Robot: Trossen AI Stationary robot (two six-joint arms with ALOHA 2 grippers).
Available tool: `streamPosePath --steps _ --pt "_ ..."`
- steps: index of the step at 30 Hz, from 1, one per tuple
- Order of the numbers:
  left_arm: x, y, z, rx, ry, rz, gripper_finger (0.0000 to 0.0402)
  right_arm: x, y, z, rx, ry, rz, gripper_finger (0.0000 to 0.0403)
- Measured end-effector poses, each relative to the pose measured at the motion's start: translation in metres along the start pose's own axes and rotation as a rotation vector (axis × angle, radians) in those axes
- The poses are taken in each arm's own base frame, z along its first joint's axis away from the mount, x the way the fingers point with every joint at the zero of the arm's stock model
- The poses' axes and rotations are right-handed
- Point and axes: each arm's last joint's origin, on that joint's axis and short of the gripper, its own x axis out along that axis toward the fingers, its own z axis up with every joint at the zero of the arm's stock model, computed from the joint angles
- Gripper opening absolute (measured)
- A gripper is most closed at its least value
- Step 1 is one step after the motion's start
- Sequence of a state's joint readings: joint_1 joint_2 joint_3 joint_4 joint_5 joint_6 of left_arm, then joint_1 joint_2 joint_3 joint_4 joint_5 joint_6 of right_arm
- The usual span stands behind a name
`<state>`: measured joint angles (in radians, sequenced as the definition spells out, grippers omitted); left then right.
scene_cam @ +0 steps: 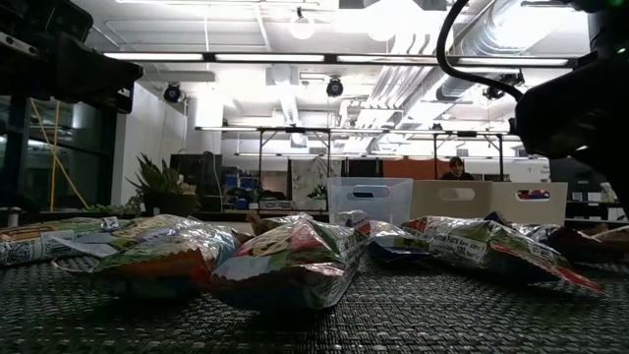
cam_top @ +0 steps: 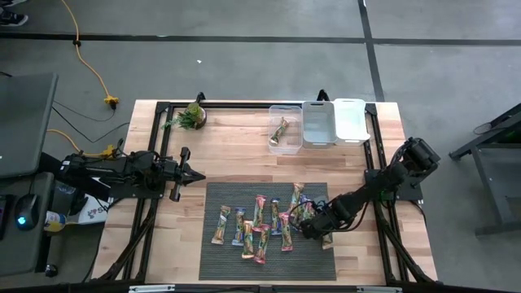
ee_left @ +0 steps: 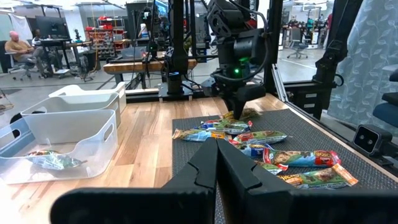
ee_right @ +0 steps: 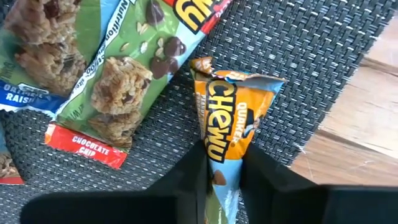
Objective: Pick and place Granola Bars by type
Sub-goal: Put the yellow granola bar into the transparent bin
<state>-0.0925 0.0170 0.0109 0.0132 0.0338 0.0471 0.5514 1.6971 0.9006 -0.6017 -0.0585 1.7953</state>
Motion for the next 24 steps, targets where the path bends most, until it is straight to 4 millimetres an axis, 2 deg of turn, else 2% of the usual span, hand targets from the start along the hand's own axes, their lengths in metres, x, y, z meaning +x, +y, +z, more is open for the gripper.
streamPosePath --steps 15,19,24 --pt "0.000 0.000 0.000 0.000 0.000 0.000 0.0001 -0.015 0.000 -0.001 0.015 0.027 0.054 0.0055" --pt "0.000 0.000 0.000 0.000 0.000 0.000 0.0001 -0.032 0.000 -0.001 0.006 0.001 0.133 0.0055" --pt "0.000 0.000 0.000 0.000 0.000 0.000 0.0001 -0.064 0.001 0.000 -0.058 -0.078 0.312 0.0055"
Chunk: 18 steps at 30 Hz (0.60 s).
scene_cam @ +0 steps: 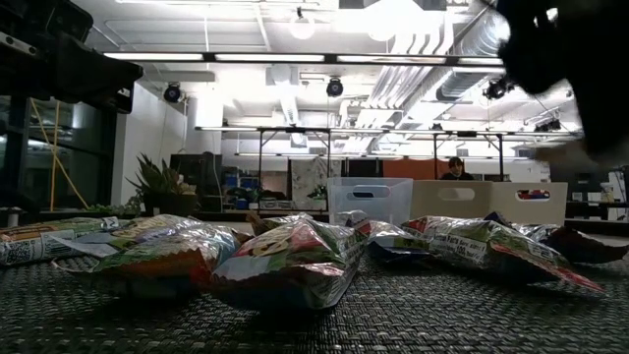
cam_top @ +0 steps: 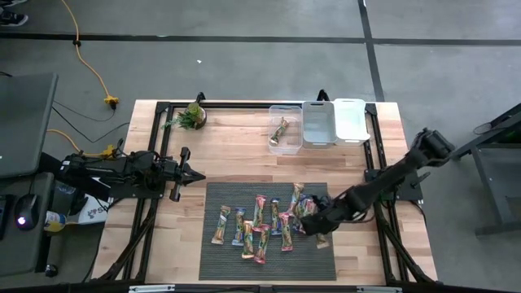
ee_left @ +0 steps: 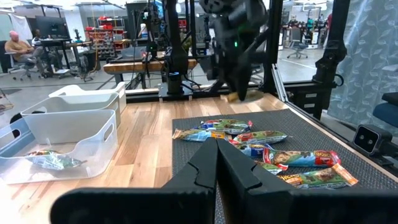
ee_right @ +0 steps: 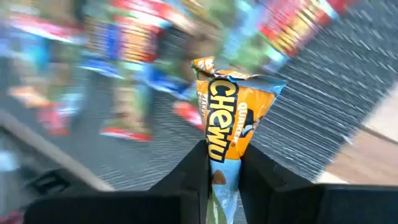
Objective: Pick and place Granola Bars by type
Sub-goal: Put the yellow granola bar into the transparent bin
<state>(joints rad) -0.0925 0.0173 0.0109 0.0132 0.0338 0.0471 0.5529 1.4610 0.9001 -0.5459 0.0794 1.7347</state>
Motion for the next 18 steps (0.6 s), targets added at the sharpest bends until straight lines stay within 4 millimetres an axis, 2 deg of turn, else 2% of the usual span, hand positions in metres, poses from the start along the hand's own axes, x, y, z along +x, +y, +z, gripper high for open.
streamPosePath --steps 4,9,18 --pt "0.000 0.000 0.000 0.000 0.000 0.000 0.0001 -0.027 0.010 0.004 -0.113 -0.109 0.188 0.0055" --pt "0.000 0.000 0.000 0.000 -0.001 0.000 0.0001 -0.054 0.023 0.010 -0.300 -0.331 0.385 0.0055" --pt "0.000 0.000 0.000 0.000 -0.001 0.000 0.0001 -0.080 0.052 0.021 -0.619 -0.714 0.568 0.0055"
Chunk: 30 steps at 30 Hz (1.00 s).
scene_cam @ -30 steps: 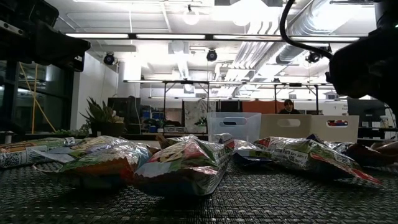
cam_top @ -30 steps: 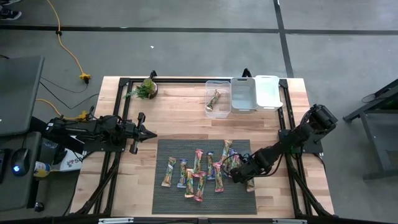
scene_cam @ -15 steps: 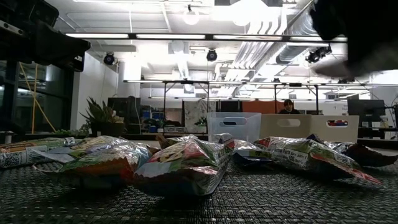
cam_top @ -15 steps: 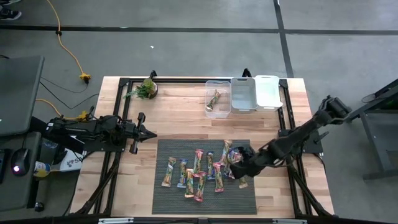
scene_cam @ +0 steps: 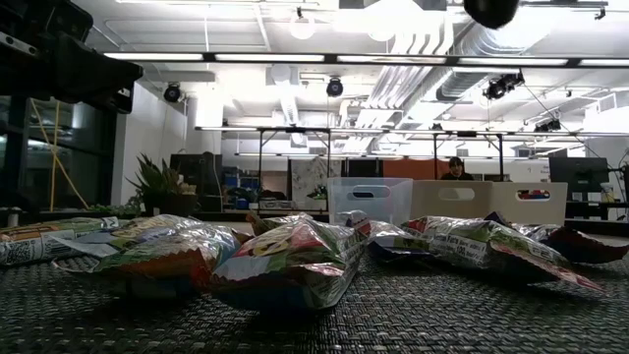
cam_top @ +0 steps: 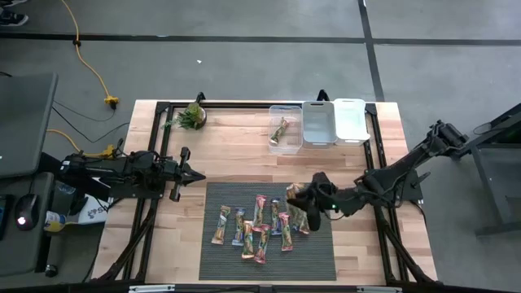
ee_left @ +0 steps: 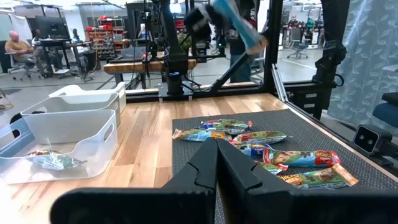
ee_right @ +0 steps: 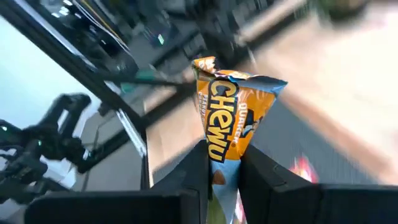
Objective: Pick and place Granola Bars by type
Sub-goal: Put the yellow granola bar into the transparent bin
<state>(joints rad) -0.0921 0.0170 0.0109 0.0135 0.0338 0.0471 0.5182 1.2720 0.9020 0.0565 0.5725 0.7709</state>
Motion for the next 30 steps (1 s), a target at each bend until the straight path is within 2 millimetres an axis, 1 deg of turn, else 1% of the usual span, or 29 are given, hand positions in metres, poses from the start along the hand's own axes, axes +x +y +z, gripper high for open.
streamPosePath --steps 5,9,17,19,21,24,30 --pt "0.000 0.000 0.000 0.000 0.000 0.000 0.0001 0.004 0.004 0.022 -0.106 -0.172 0.048 0.0055" --pt "0.000 0.000 0.000 0.000 0.000 0.000 0.0001 0.006 0.003 0.039 -0.174 -0.292 0.065 0.0055" --pt "0.000 0.000 0.000 0.000 0.000 0.000 0.0001 0.011 -0.006 0.069 -0.255 -0.466 0.078 0.0055" --pt "0.000 0.000 0.000 0.000 0.001 0.000 0.0001 0.012 -0.008 0.079 -0.282 -0.492 0.074 0.0055" --pt "0.000 0.000 0.000 0.000 0.001 0.000 0.0001 0.013 -0.008 0.093 -0.321 -0.509 0.069 0.0055" --pt "0.000 0.000 0.000 0.000 0.000 0.000 0.0001 0.013 -0.009 0.119 -0.372 -0.520 0.039 0.0055" --pt "0.000 0.000 0.000 0.000 0.000 0.000 0.0001 0.006 -0.017 0.181 -0.435 -0.462 -0.146 0.0055"
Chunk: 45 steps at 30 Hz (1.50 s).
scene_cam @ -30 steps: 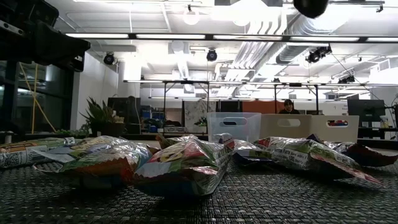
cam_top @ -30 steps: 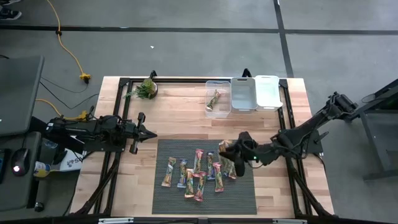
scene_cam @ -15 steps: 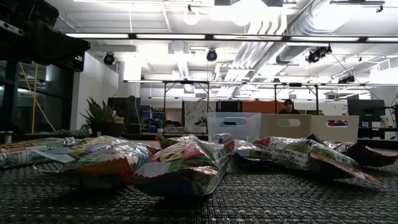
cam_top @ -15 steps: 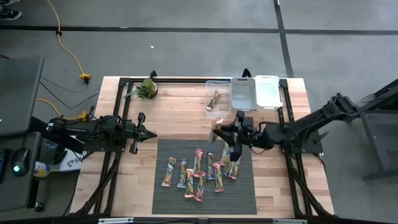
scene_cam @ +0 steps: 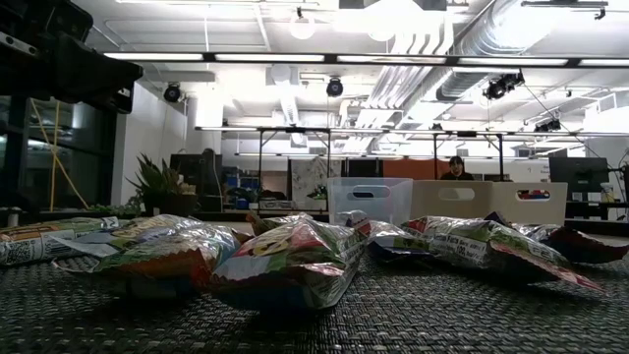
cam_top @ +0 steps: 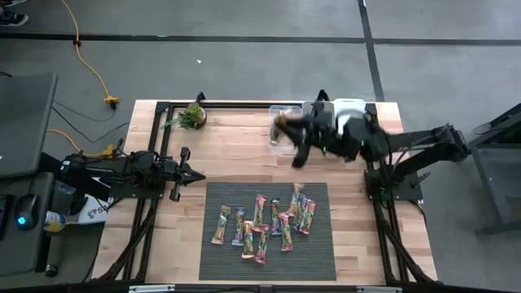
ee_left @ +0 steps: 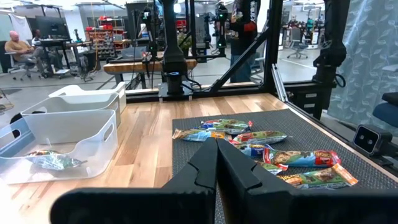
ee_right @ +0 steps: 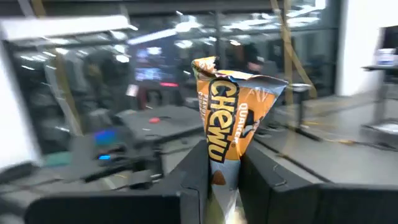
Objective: Pick and place Granola Bars by type
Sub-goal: Put the yellow granola bar into the transparent bin
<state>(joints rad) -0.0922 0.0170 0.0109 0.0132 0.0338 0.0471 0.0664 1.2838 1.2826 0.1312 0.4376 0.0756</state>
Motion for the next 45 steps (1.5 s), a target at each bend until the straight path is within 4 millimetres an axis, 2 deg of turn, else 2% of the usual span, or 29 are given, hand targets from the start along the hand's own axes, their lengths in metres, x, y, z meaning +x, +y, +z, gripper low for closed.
streamPosePath --steps 6,9,12,17,23,27,32,37,45 --pt "0.000 0.000 0.000 0.000 0.000 0.000 0.0001 0.023 -0.037 0.036 -0.056 0.102 -0.175 0.0055" --pt "0.000 0.000 0.000 0.000 0.000 0.000 0.0001 0.036 -0.058 0.043 -0.037 0.174 -0.291 0.0055" --pt "0.000 0.000 0.000 0.000 0.000 0.000 0.0001 0.052 -0.083 0.040 0.025 0.252 -0.406 0.0055" --pt "0.000 0.000 0.000 0.000 0.000 0.000 0.0001 0.079 -0.124 0.006 0.171 0.414 -0.533 0.0055" --pt "0.000 0.000 0.000 0.000 0.000 0.000 0.0001 0.107 -0.167 -0.058 0.342 0.684 -0.614 0.0055" --pt "0.000 0.000 0.000 0.000 0.000 0.000 0.0001 0.122 -0.181 -0.099 0.371 0.833 -0.647 0.0055" --pt "0.000 0.000 0.000 0.000 0.000 0.000 0.0001 0.130 -0.188 -0.139 0.413 0.989 -0.672 0.0055" --pt "0.000 0.000 0.000 0.000 0.000 0.000 0.0001 0.133 -0.186 -0.161 0.474 1.076 -0.680 0.0055" --pt "0.000 0.000 0.000 0.000 0.000 0.000 0.0001 0.131 -0.180 -0.164 0.492 1.066 -0.784 0.0055"
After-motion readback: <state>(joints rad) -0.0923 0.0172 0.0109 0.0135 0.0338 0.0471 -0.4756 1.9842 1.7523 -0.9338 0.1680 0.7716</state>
